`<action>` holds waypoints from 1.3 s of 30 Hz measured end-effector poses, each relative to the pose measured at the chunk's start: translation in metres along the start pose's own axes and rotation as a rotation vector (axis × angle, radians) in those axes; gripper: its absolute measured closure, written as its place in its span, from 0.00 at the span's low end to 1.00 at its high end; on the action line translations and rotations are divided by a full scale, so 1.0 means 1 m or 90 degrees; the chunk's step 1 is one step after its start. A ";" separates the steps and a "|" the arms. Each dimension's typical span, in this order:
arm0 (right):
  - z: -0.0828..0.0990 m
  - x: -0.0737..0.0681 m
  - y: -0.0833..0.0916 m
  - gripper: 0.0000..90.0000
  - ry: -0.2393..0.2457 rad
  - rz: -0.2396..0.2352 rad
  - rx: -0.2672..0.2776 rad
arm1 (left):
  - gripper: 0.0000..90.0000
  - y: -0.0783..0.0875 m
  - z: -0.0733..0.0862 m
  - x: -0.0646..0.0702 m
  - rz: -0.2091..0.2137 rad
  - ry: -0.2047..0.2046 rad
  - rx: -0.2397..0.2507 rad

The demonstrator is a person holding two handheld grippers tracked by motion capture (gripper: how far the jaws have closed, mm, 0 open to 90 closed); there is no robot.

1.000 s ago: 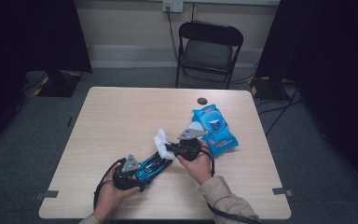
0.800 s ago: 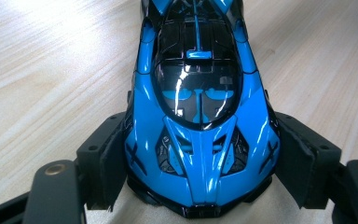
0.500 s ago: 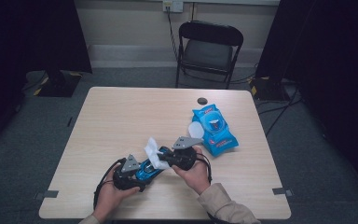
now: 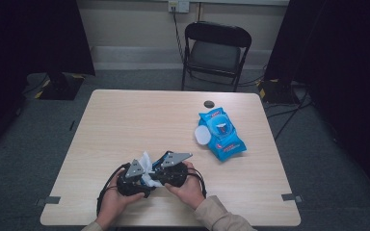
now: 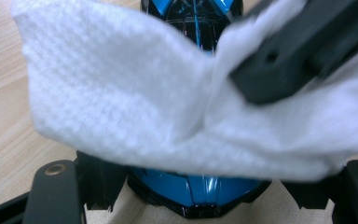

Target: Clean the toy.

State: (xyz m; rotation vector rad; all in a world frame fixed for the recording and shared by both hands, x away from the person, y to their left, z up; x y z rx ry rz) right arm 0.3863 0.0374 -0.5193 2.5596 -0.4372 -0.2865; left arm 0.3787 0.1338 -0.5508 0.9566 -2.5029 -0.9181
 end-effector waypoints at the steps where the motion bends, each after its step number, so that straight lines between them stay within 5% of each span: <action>1: 0.001 -0.001 -0.002 0.98 0.001 -0.004 -0.001 | 0.28 0.000 0.000 0.000 0.001 0.001 0.000; 18: 0.006 -0.004 -0.015 0.97 0.009 -0.034 -0.031 | 0.28 0.000 0.000 0.000 0.000 0.000 0.000; 39: 0.002 0.018 -0.001 0.97 -0.013 0.010 -0.015 | 0.28 0.000 0.000 0.000 0.000 0.000 0.000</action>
Point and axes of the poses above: each handheld gripper's, and its own axes: y roughly backward along the jaws, z roughly out of its underside, x roughly to its right, the point moved 7 cm from there along -y, roughly forward along the jaws, and after that the axes turned 3 degrees about y, right-handed, at the moved point
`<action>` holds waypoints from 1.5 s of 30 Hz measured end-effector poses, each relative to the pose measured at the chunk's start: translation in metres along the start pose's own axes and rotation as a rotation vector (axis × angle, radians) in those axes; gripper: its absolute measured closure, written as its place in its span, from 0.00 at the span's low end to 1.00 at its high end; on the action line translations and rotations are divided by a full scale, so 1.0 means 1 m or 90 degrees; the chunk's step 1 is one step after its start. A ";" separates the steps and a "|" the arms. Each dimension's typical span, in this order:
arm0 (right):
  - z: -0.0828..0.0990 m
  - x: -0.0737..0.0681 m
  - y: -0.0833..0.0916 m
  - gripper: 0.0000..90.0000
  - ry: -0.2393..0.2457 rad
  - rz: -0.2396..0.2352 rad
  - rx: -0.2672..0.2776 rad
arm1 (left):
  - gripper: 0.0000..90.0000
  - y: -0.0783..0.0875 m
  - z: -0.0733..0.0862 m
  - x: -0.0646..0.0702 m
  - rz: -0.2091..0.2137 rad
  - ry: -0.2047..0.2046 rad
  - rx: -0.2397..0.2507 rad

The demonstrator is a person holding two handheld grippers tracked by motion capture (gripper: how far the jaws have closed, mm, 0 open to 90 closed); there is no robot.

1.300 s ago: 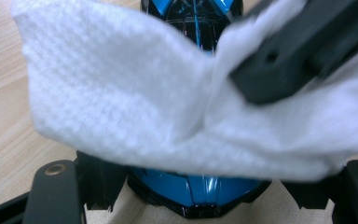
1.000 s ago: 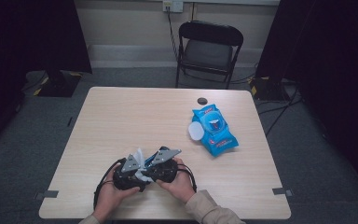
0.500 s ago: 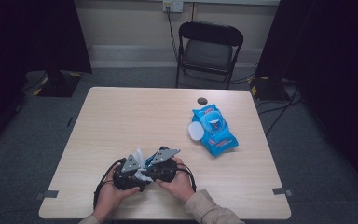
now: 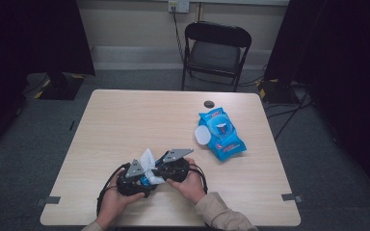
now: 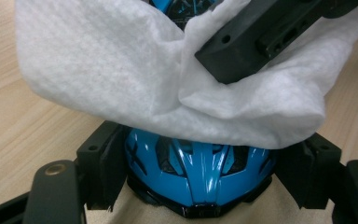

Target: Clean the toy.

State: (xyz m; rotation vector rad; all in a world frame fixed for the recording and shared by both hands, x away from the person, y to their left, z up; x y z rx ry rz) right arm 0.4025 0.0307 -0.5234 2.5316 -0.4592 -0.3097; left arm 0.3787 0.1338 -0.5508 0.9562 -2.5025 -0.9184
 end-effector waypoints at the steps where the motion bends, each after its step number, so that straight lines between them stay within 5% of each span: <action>1: 0.000 0.000 0.000 0.97 0.002 0.001 0.000 | 0.28 0.000 0.000 0.000 0.000 0.000 0.000; 16: -0.002 0.009 0.008 0.98 -0.005 0.027 0.010 | 0.28 0.000 0.000 0.000 0.000 0.000 0.000; 31: 0.004 0.046 0.026 0.97 -0.032 0.111 0.014 | 0.28 0.000 0.000 0.000 0.000 0.001 0.000; 45: 0.006 0.055 0.036 0.97 -0.038 0.125 0.021 | 0.28 0.000 0.000 0.000 -0.001 0.001 0.000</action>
Point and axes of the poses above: each handheld gripper's, and its own axes: y roughly backward along the jaws, z roughly out of its underside, x roughly to its right, the point moved 7 cm from there along -y, roughly forward along the jaws, and after that the axes turned 3 degrees about y, right-handed, at the moved point
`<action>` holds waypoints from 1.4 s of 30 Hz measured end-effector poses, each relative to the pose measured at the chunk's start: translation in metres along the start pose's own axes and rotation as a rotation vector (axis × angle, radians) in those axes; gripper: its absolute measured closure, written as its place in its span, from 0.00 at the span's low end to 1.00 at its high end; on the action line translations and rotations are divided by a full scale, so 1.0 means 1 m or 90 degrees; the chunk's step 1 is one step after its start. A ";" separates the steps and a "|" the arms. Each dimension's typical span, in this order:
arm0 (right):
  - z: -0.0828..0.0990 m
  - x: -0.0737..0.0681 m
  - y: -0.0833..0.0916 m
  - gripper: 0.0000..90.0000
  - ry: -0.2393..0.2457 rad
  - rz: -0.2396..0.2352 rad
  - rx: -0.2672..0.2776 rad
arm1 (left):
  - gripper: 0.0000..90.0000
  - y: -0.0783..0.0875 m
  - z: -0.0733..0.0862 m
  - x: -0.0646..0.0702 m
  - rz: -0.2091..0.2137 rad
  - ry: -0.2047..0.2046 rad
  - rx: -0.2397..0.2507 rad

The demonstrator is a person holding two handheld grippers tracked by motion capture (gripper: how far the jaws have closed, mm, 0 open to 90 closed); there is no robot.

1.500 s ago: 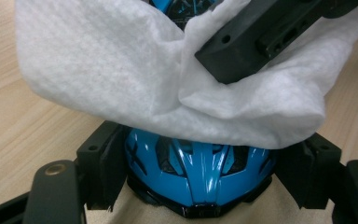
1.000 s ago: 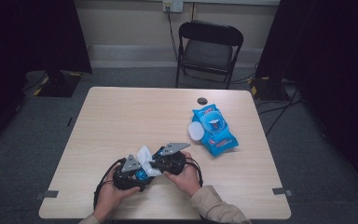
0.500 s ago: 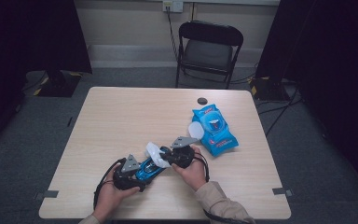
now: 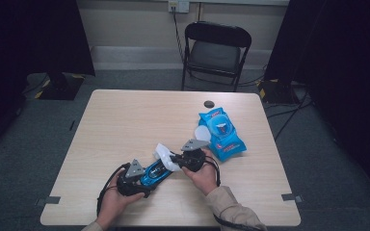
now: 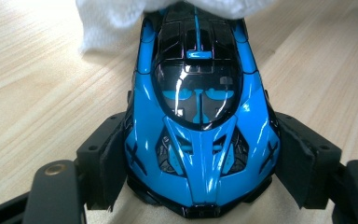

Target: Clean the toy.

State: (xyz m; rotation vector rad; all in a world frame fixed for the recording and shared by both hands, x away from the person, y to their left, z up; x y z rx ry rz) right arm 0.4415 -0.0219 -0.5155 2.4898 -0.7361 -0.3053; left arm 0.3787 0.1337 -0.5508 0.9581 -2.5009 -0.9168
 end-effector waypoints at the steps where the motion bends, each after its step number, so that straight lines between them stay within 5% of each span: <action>1: -0.001 0.001 0.002 0.97 -0.001 0.001 0.003 | 0.28 0.000 0.000 0.000 0.000 0.000 0.000; 12: -0.003 0.013 0.029 0.97 -0.014 0.007 0.034 | 0.18 0.000 0.000 -0.002 -0.006 0.006 -0.019; 29: 0.013 0.038 0.070 0.97 -0.048 0.032 0.071 | 0.20 0.022 -0.022 -0.003 -0.010 0.009 0.017; 42: 0.034 0.034 0.082 0.97 -0.052 0.031 0.066 | 0.39 0.019 -0.048 -0.003 0.025 0.016 0.030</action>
Point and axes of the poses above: each handheld gripper's, and its own axes: y roughly backward along the jaws, z roughly out of its underside, x roughly to its right, the point moved 7 cm from there along -y, roughly forward along the jaws, and after that the axes turned 3 degrees about y, right-handed, at the moved point
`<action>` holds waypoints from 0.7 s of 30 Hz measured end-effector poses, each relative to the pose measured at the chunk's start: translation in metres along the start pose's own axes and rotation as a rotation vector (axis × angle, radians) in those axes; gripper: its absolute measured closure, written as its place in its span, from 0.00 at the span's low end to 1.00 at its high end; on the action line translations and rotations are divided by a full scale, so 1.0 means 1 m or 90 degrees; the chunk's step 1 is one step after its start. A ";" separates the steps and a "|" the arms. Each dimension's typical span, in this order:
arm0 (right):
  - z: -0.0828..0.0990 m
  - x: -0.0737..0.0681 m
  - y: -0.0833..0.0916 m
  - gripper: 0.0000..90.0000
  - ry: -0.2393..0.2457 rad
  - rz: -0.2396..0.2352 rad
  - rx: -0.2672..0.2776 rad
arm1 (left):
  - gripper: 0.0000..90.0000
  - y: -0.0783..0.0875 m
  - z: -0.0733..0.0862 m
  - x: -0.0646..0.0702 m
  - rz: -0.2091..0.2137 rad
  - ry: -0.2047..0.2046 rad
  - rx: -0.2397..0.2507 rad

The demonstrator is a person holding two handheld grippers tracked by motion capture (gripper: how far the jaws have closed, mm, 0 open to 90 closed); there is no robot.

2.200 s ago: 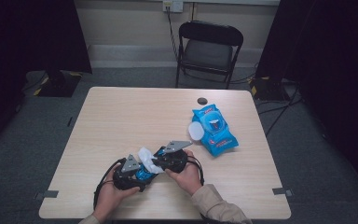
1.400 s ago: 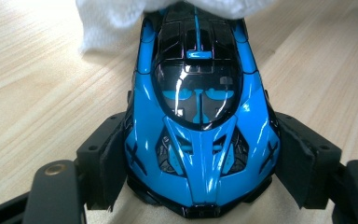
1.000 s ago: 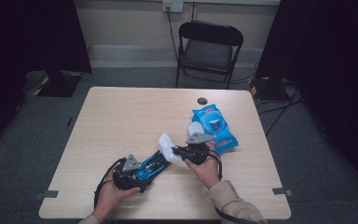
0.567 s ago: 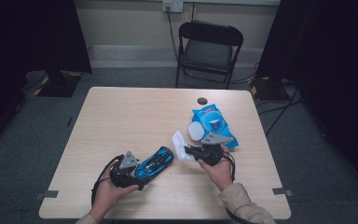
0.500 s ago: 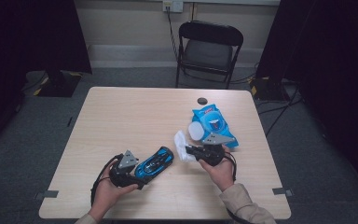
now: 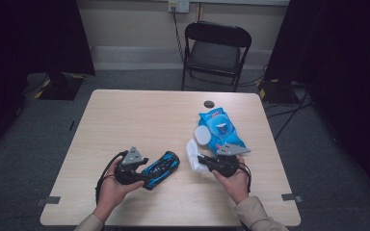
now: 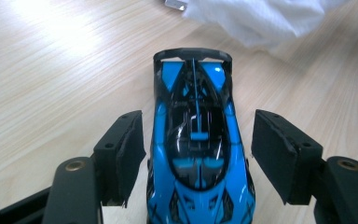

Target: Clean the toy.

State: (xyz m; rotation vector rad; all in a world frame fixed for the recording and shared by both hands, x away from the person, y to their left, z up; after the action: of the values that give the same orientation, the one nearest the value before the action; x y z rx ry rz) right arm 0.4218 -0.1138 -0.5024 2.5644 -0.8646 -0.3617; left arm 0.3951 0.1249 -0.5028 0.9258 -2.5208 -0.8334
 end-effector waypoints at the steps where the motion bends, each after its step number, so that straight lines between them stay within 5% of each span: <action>1: 0.003 -0.001 0.000 0.97 0.000 -0.002 -0.004 | 0.41 -0.003 -0.001 0.000 0.003 0.001 -0.003; 14: 0.018 -0.015 -0.008 0.97 -0.003 -0.027 -0.025 | 0.49 -0.032 0.000 -0.001 0.000 -0.004 -0.054; 21: 0.024 -0.026 -0.018 0.97 -0.011 -0.042 -0.038 | 0.50 -0.035 0.000 -0.003 0.004 -0.008 -0.047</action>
State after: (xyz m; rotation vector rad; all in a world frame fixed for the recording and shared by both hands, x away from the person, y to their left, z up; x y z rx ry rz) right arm 0.4019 -0.0920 -0.5290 2.5434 -0.7643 -0.4236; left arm 0.4142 0.1055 -0.5245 0.8914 -2.4850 -0.9261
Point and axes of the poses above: each handheld gripper's, and its own axes: y roughly backward along the jaws, z roughly out of its underside, x roughly to its right, the point moved 7 cm from there along -y, roughly forward along the jaws, and after that the axes turned 3 degrees about y, right-handed, at the moved point
